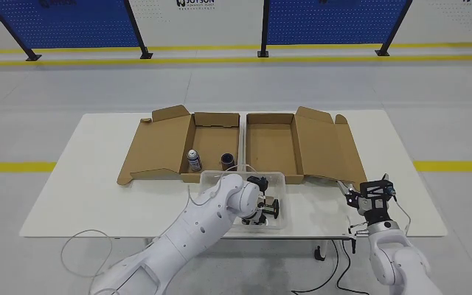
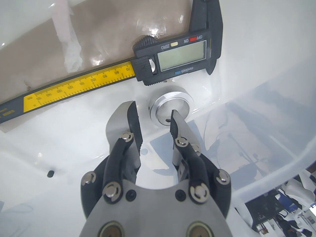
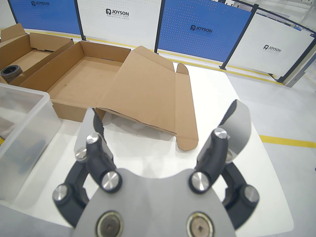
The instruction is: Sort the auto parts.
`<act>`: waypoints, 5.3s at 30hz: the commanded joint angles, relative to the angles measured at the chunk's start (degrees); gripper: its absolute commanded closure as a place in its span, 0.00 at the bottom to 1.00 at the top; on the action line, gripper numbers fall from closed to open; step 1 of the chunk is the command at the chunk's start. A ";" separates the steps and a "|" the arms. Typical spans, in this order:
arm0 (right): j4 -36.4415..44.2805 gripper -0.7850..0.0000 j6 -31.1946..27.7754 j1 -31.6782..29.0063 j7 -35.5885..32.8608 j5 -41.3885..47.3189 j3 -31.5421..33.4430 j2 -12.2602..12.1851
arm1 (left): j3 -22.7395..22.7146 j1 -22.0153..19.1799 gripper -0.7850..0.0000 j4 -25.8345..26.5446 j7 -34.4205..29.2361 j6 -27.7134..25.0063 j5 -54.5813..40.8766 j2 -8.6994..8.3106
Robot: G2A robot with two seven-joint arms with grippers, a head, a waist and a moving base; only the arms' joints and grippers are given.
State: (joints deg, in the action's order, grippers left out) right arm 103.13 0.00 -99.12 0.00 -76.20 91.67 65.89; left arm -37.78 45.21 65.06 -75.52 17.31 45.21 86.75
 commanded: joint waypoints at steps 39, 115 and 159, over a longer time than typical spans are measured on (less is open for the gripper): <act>0.00 0.00 0.00 0.00 0.00 0.00 0.00 0.00 | -1.37 1.15 1.00 1.56 0.06 0.48 3.49 0.07; 0.00 0.00 0.00 0.00 0.00 0.00 0.00 0.00 | -17.07 -0.17 1.00 14.69 12.85 -2.15 10.47 -3.23; 0.00 0.00 0.00 0.00 0.00 0.00 0.00 0.00 | -1.80 -18.75 1.00 -33.76 34.38 -12.83 -7.38 10.90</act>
State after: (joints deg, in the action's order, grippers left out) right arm 103.13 0.00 -99.12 0.00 -76.20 91.67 65.89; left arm -39.76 26.60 32.06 -41.36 4.61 37.89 97.37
